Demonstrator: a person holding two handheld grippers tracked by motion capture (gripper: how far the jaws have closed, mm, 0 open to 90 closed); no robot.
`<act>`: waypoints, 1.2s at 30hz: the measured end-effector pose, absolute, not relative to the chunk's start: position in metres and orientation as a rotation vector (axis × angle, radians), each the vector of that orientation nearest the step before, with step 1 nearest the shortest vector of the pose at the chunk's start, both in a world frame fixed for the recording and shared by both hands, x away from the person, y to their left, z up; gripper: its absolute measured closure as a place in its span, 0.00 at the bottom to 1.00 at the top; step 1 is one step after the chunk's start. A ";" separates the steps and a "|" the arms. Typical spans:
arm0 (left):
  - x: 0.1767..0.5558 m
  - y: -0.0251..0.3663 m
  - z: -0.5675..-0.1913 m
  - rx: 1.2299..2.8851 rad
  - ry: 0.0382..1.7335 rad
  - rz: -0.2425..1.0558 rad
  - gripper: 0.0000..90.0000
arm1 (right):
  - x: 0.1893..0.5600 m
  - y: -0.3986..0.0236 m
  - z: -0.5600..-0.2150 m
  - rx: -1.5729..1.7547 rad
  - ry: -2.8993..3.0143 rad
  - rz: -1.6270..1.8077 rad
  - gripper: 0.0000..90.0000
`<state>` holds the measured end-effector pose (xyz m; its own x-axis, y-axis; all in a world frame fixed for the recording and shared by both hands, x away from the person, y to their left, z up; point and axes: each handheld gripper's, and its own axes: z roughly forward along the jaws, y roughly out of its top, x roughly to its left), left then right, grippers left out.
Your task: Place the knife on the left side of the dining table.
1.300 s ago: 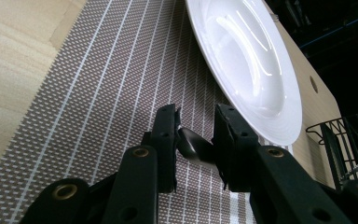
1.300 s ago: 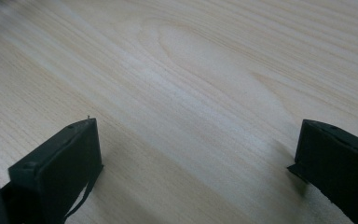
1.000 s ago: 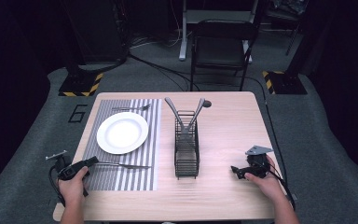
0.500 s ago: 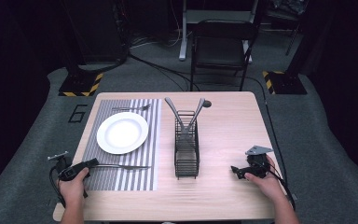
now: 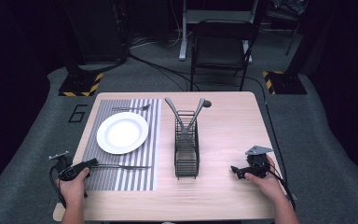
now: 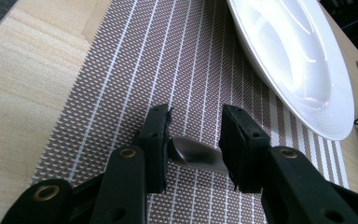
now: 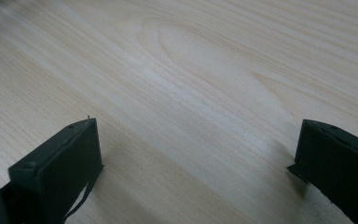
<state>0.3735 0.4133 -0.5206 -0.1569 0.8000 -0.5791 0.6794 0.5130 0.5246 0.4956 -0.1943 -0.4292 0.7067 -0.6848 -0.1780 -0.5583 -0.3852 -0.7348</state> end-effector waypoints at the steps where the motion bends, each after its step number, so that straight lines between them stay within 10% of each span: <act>1: 0.374 0.413 -0.520 1.232 1.895 0.183 0.69 | 0.496 -0.194 -0.429 -2.088 0.946 -0.196 0.00; 36: 0.370 0.355 -0.486 1.525 1.634 0.295 0.63 | 0.496 -0.194 -0.429 -2.088 0.945 -0.195 0.00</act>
